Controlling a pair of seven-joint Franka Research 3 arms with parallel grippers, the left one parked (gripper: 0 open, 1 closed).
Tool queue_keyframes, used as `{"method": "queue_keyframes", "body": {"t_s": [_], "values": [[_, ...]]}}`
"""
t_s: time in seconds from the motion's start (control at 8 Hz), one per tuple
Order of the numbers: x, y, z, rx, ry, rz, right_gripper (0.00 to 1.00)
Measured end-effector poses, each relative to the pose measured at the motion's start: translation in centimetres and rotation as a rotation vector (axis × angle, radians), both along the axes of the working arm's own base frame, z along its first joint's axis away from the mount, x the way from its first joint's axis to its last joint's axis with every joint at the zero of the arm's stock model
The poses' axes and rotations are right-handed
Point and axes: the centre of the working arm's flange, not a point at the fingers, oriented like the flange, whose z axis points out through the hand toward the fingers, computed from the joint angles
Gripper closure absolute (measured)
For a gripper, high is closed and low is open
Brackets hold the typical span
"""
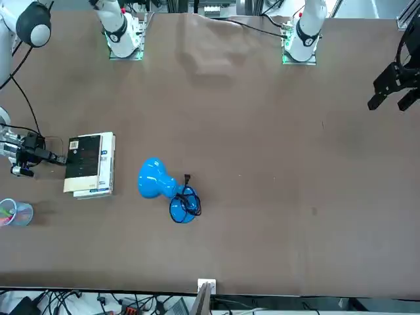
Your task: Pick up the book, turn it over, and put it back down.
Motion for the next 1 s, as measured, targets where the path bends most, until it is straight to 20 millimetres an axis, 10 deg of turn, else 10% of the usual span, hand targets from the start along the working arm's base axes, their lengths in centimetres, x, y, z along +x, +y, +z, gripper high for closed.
{"method": "queue_keyframes", "body": {"t_s": [1.0], "values": [[-0.28, -0.23, 0.22, 0.047, -0.006, 0.020, 0.90]]}}
